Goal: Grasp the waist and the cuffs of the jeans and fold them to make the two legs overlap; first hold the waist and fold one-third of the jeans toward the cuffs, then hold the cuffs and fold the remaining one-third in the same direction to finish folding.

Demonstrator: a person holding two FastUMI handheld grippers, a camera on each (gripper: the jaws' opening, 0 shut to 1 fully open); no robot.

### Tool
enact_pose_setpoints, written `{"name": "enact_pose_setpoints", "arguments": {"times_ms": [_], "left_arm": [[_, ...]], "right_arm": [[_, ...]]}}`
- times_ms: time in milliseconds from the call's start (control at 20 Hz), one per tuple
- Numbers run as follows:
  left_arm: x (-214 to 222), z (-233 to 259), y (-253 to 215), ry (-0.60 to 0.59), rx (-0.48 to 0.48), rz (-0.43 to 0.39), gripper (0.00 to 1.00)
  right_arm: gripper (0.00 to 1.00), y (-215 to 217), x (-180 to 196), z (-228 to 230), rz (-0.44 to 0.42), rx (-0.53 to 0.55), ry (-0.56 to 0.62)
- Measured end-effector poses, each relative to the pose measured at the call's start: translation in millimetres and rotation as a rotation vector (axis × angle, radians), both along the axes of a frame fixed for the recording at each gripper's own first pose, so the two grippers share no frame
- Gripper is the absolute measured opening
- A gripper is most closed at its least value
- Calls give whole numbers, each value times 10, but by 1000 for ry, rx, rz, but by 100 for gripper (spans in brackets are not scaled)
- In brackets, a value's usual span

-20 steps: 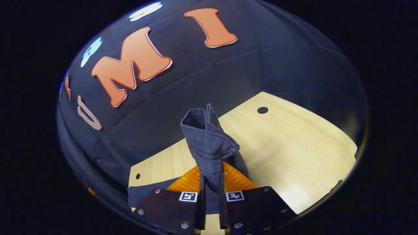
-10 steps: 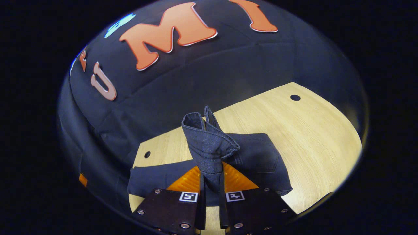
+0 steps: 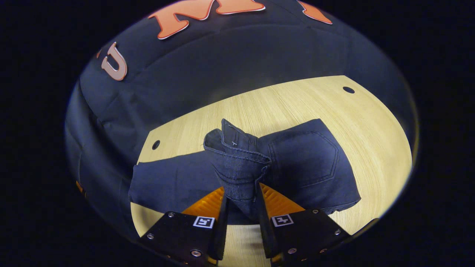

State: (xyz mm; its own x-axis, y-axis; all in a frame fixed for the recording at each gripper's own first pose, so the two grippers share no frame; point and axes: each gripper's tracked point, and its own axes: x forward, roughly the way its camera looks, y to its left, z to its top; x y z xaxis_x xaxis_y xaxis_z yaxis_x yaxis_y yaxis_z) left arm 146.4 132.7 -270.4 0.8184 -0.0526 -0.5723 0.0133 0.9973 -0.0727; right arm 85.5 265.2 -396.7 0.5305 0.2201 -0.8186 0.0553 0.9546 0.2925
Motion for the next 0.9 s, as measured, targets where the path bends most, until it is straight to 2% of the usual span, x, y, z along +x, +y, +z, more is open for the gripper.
{"name": "enact_pose_setpoints", "arguments": {"times_ms": [100,200,300,450,650,900], "left_arm": [[-10,-172,126,57,-20,31,96],[13,-306,197,101,-51,59,96],[46,-462,274,155,-74,84,96],[130,-811,381,284,-137,155,96],[170,-1369,634,517,-263,250,96],[382,-1976,902,706,-282,319,96]], "right_arm": [[41,173,-53,15,20,75,17],[82,394,-113,72,24,131,23],[90,444,-99,138,27,134,2],[95,443,-91,335,14,142,-38],[96,155,-83,687,-38,118,-125],[97,-394,-266,1149,-115,43,-216]]}}
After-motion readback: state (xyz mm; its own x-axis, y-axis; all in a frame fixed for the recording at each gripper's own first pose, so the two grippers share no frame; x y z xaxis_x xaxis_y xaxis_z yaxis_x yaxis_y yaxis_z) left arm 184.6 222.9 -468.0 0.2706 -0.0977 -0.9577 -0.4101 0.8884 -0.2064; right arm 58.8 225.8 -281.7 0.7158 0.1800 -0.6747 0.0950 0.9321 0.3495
